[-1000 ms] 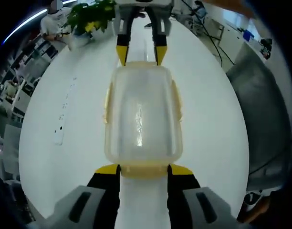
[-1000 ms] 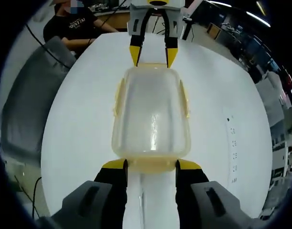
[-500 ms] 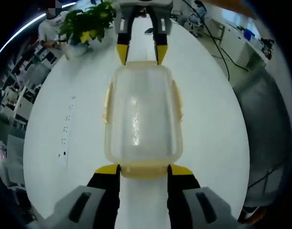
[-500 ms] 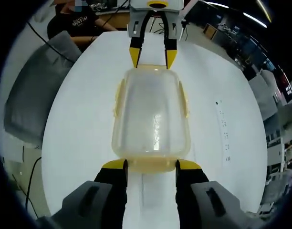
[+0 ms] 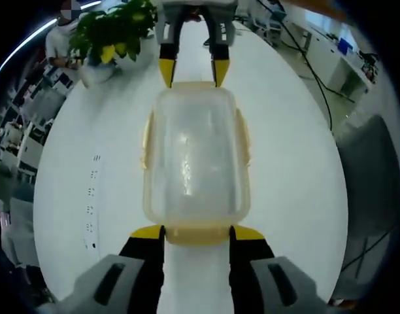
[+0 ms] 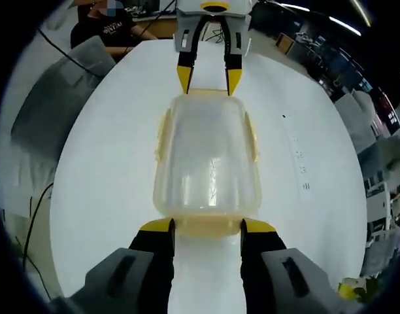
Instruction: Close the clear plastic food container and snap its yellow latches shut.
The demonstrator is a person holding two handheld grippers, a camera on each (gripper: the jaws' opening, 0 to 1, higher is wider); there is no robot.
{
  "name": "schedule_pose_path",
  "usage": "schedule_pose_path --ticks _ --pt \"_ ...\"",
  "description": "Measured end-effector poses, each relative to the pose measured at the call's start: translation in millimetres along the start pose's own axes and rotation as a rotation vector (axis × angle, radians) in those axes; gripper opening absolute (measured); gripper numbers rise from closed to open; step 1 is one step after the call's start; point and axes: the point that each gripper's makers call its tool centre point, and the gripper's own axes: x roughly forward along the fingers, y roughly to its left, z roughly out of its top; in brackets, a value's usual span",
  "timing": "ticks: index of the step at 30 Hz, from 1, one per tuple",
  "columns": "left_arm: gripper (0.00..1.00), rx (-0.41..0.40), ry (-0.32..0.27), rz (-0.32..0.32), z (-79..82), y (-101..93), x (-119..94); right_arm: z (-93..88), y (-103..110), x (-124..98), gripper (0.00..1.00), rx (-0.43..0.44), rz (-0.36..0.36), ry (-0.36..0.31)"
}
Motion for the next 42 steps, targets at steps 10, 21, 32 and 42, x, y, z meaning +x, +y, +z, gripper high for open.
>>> schedule_pose_path --ticks 10,21,32,42 --pt "0.33 -0.009 0.011 -0.017 30.9 14.2 27 -40.6 -8 -3 0.37 0.018 0.019 -0.004" --pt "0.33 -0.025 0.009 -0.042 42.8 12.1 33 -55.5 -14 -4 0.37 0.027 0.032 -0.029" --pt "0.33 -0.010 0.023 -0.039 38.9 10.2 37 -56.4 -9 1 0.37 0.042 0.038 -0.019" --pt "0.33 -0.030 0.027 -0.047 37.2 6.8 39 -59.8 -6 2 0.35 0.035 0.037 0.005"
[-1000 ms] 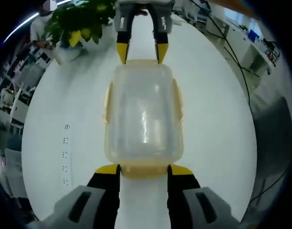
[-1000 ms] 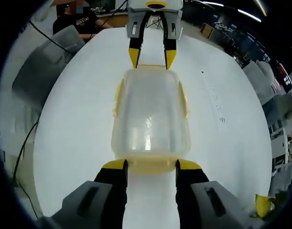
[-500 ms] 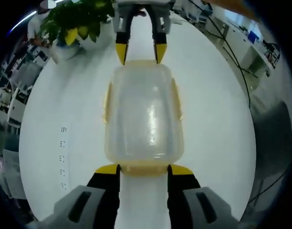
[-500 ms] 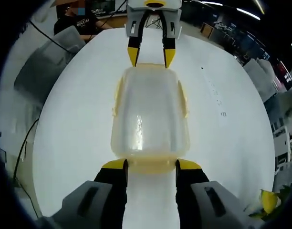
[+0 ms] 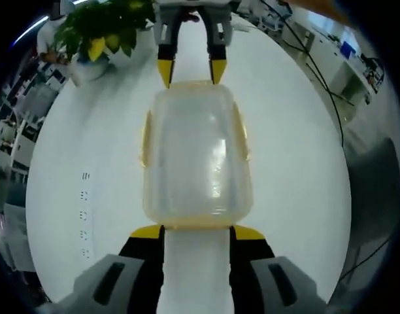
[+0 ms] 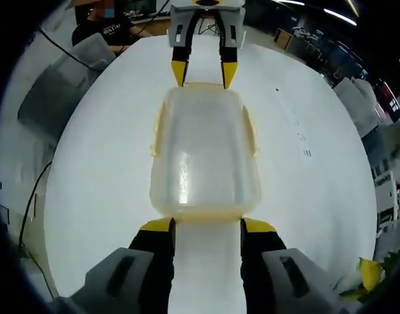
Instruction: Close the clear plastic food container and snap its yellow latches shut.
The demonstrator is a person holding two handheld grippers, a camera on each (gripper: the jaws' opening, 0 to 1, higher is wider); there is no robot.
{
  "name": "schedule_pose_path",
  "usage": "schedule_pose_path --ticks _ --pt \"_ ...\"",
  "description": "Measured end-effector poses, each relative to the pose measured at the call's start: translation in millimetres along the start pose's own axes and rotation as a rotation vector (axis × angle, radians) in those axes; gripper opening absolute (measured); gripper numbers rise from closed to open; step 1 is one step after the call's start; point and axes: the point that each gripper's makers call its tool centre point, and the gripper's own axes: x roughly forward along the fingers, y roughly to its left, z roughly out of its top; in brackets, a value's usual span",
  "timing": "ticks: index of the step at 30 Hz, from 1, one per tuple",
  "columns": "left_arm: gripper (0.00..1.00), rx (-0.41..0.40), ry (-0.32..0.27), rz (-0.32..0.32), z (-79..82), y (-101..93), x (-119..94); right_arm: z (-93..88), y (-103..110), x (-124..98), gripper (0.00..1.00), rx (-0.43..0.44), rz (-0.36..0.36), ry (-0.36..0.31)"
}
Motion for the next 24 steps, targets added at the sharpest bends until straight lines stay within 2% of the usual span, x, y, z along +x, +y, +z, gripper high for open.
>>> schedule_pose_path --ticks 1,3,5,6,9,13,15,16,18,19,20,21,23,24 --pt "0.33 -0.001 0.004 -0.001 -0.9 -0.6 0 -1.0 0 0 0.32 0.006 0.002 0.002" --pt "0.27 0.023 0.008 0.010 -1.4 0.6 0 -8.3 1 2 0.14 -0.013 0.011 0.030" --pt "0.24 0.026 0.010 0.014 -1.9 2.5 0 -11.8 0 5 0.05 -0.009 -0.003 0.039" --pt "0.25 0.013 0.008 0.007 -1.9 1.4 1 -13.2 -1 6 0.06 0.002 -0.011 0.039" --pt "0.26 0.015 0.010 0.005 -3.5 1.3 1 -11.8 9 6 0.14 0.048 0.028 0.020" --pt "0.26 0.006 0.037 -0.003 -13.1 -1.1 4 -14.8 15 6 0.12 0.043 0.044 0.031" --pt "0.27 -0.036 0.071 -0.005 -24.2 -2.5 2 -21.8 13 4 0.14 0.092 0.042 0.042" --pt "0.28 -0.068 0.092 0.014 -31.6 0.3 0 -25.9 11 2 0.16 0.167 0.023 0.042" --pt "0.30 -0.119 0.131 0.041 -44.1 4.0 -6 -35.2 3 -1 0.30 0.336 -0.007 0.045" --pt "0.33 -0.130 0.133 0.038 -45.4 3.6 -7 -36.2 -1 -2 0.39 0.346 -0.026 0.031" --pt "0.36 -0.171 0.109 0.036 -45.5 3.3 -10 -36.4 -4 -4 0.45 0.350 -0.040 0.017" --pt "0.36 -0.212 0.078 0.041 -43.1 5.0 -12 -40.9 -6 -9 0.44 0.408 -0.055 0.034" --pt "0.36 -0.396 -0.007 0.062 -37.1 10.4 -20 -44.8 -11 -14 0.31 0.492 -0.085 0.041" --pt "0.38 -0.463 -0.047 0.045 -32.6 8.6 -22 -41.4 -16 -17 0.25 0.501 -0.099 0.011"
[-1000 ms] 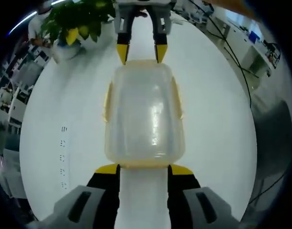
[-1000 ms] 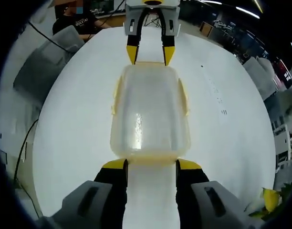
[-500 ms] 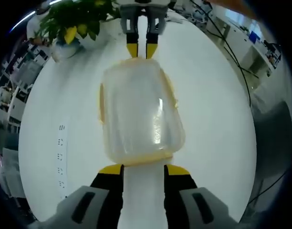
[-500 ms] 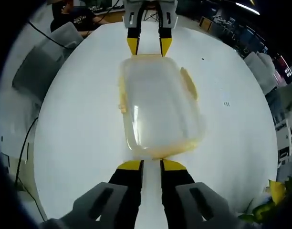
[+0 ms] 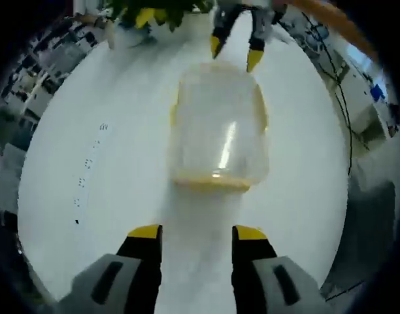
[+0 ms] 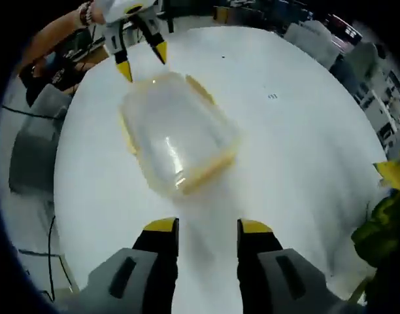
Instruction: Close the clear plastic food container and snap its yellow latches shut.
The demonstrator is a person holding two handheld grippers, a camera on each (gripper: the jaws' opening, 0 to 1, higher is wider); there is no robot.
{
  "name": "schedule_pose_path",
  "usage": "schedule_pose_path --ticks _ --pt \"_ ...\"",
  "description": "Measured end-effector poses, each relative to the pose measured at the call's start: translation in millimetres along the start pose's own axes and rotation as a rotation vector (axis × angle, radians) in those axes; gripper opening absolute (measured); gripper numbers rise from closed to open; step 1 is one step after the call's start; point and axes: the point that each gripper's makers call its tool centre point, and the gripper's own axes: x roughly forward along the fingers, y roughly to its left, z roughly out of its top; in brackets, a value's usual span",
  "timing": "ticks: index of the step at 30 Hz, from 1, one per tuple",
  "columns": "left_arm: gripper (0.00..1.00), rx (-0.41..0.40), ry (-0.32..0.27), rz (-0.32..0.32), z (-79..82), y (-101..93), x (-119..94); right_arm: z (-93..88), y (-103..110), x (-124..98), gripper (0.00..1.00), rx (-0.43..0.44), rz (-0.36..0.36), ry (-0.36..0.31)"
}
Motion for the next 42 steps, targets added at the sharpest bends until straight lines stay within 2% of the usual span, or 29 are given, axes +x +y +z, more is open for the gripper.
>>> schedule_pose_path --ticks 1,2,3,4,5,6,7,8,10,12,14,17,20,22,23,26,28,33,37,40,42 --pt "0.39 -0.102 -0.072 -0.043 8.9 -5.2 -3 5.7 -1 -2 0.20 0.010 -0.006 -0.037" --pt "0.39 -0.181 -0.104 -0.065 12.5 -7.6 -5 10.7 -2 -5 0.18 0.036 -0.009 -0.068" --pt "0.39 -0.328 -0.143 -0.101 19.6 -19.7 -8 18.3 -1 -8 0.19 0.136 0.002 -0.112" --pt "0.39 -0.440 -0.157 -0.129 21.6 -23.2 -9 24.3 0 -11 0.21 0.206 0.019 -0.145" --pt "0.41 -0.565 -0.204 -0.236 28.9 -34.3 -11 32.1 -1 -13 0.25 0.313 0.038 -0.186" --pt "0.44 -0.689 -0.214 -0.315 33.2 -43.7 -13 37.4 -4 -15 0.28 0.396 0.038 -0.214" --pt "0.46 -0.823 -0.224 -0.355 35.7 -46.7 -12 48.5 -3 -17 0.29 0.456 0.060 -0.275" --pt "0.45 -0.868 -0.255 -0.343 37.3 -40.2 -9 55.1 -4 -18 0.29 0.485 0.074 -0.310" --pt "0.39 -0.893 -0.276 -0.299 33.4 -28.4 -3 57.3 4 -14 0.28 0.573 0.126 -0.310" --pt "0.34 -0.898 -0.254 -0.276 27.8 -26.9 2 56.5 13 -8 0.24 0.624 0.200 -0.289" --pt "0.32 -0.894 -0.258 -0.290 30.0 -30.1 4 54.9 12 0 0.23 0.670 0.186 -0.280" --pt "0.31 -0.925 -0.244 -0.323 31.4 -36.0 7 55.6 17 9 0.26 0.647 0.186 -0.262" --pt "0.29 -0.909 -0.208 -0.279 24.4 -32.7 14 53.3 15 15 0.27 0.653 0.177 -0.236" --pt "0.27 -0.915 -0.211 -0.292 25.4 -33.4 14 49.2 13 18 0.25 0.654 0.167 -0.214" --pt "0.27 -0.937 -0.232 -0.321 30.9 -35.6 13 51.2 16 17 0.25 0.694 0.187 -0.226" --pt "0.19 -0.919 -0.199 -0.284 19.8 -28.2 17 49.1 20 17 0.25 0.736 0.181 -0.229" --pt "0.16 -0.944 -0.183 -0.283 13.5 -25.3 17 47.5 30 18 0.25 0.787 0.207 -0.214" --pt "0.18 -0.956 -0.145 -0.292 2.5 -31.4 18 49.7 46 19 0.24 0.772 0.226 -0.214" --pt "0.18 -0.925 -0.122 -0.290 -2.0 -35.1 15 51.5 49 20 0.23 0.792 0.232 -0.212" --pt "0.17 -0.927 -0.111 -0.296 -5.8 -36.6 14 52.7 51 21 0.23 0.792 0.237 -0.216" --pt "0.17 -0.927 -0.113 -0.298 -6.2 -38.1 13 53.0 51 22 0.22 0.822 0.244 -0.224"
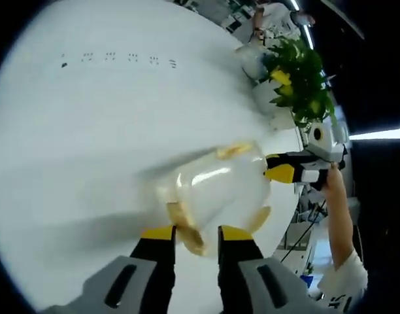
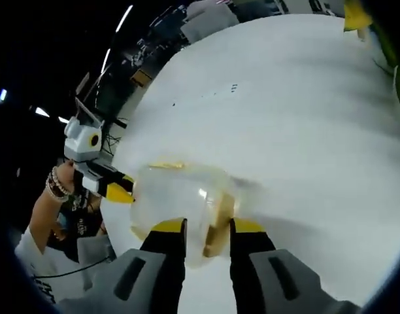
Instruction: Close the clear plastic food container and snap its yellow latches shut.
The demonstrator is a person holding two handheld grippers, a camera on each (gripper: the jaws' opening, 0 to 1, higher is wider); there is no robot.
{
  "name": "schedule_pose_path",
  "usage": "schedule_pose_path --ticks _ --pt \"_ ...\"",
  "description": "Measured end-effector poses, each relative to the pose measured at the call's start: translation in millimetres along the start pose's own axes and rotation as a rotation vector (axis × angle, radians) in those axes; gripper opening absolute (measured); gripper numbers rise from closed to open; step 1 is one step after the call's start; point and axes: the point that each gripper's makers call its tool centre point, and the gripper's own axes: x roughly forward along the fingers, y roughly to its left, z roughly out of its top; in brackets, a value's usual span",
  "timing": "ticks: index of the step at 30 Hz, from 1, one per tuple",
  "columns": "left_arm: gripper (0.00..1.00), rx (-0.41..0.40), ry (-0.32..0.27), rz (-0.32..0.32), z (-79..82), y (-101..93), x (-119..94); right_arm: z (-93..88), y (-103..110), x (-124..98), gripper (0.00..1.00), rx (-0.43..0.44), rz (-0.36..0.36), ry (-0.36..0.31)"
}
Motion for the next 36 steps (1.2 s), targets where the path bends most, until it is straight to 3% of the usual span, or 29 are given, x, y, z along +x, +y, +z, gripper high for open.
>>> schedule_pose_path --ticks 13,18,24,26,27,29,30,31,33,35,36 --pt "0.15 -0.024 0.013 -0.036 -11.7 4.1 2 0.3 0 2 0.21 0.048 0.015 -0.014" --pt "0.15 -0.031 0.015 -0.040 -13.1 2.5 4 -3.2 1 -1 0.18 0.183 0.103 -0.028" --pt "0.16 -0.015 0.029 -0.036 -12.6 0.2 6 0.0 -3 3 0.17 0.198 0.110 -0.066" --pt "0.16 -0.002 0.033 -0.030 -14.3 -1.5 6 3.9 -4 2 0.17 0.222 0.119 -0.029" --pt "0.17 0.018 0.040 -0.026 -14.7 -2.3 7 6.4 -9 5 0.17 0.179 0.099 -0.063" --pt "0.18 0.060 0.065 -0.020 -15.3 -1.0 6 0.7 -5 5 0.18 0.181 0.100 -0.057" --pt "0.18 0.071 0.064 -0.021 -14.2 -0.6 5 -13.6 3 6 0.18 0.136 0.084 -0.098" --pt "0.18 0.064 0.059 -0.022 -13.5 0.1 4 -18.6 7 5 0.18 0.149 0.084 -0.117" --pt "0.19 0.083 0.051 -0.024 -12.4 2.5 2 -40.8 22 4 0.18 0.141 0.087 -0.119" --pt "0.19 0.096 0.041 -0.017 -10.8 4.0 1 -45.1 29 0 0.18 0.197 0.118 -0.085" --pt "0.20 0.096 0.036 -0.013 -10.3 4.1 0 -35.3 24 -1 0.18 0.213 0.130 -0.070"
